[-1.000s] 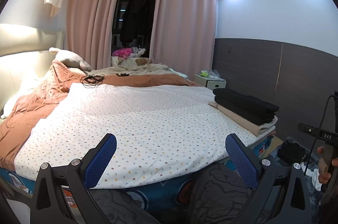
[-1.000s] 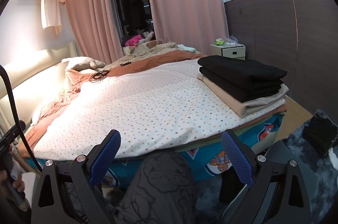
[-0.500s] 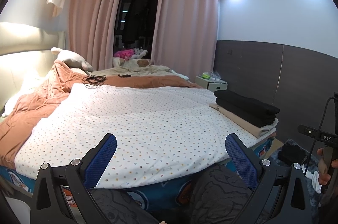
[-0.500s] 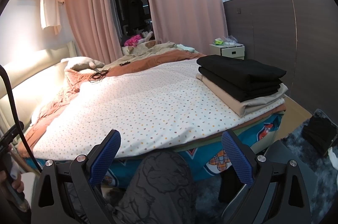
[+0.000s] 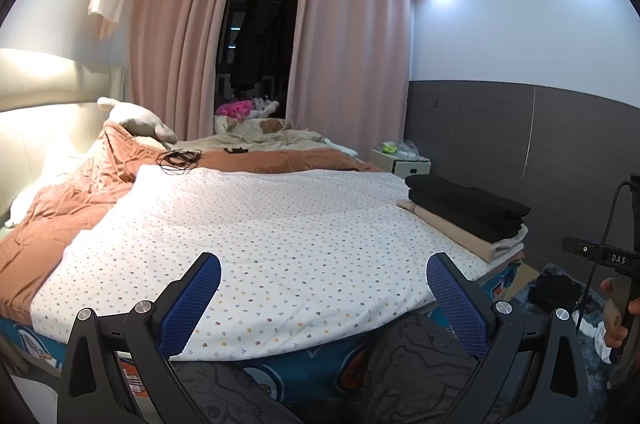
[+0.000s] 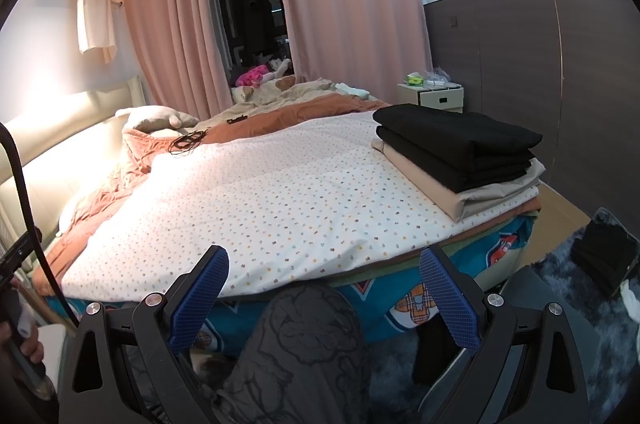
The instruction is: Fold large clothes
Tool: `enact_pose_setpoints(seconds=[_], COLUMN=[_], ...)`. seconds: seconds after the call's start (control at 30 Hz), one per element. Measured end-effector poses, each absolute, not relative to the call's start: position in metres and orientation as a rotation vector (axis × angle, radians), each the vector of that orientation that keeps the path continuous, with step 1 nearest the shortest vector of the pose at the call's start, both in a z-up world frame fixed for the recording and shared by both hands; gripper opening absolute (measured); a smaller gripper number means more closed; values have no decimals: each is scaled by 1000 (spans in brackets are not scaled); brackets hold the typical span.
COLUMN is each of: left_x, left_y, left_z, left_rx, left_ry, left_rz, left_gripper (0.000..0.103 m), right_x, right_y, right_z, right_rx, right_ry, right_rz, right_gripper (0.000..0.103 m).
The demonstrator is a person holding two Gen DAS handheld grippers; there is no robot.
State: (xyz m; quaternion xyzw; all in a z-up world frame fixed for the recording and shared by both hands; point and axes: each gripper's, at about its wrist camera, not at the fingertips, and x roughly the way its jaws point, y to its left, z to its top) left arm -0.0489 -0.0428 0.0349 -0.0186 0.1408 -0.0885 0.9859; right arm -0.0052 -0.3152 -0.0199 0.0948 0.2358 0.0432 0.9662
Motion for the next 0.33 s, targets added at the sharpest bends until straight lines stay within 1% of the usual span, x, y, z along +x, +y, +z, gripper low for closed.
enact_pose_setpoints(seconds=[0.33], left_x=[-47], left_y=[-43], left_z=[35], left_rx=[-40], left_ry=[286], left_rz=[-174], left_gripper=[103], right_x=[-5], right_y=[-316], right_z=[-21], right_rx=[194], right_ry=[481], right_rz=[89], right_gripper=[96])
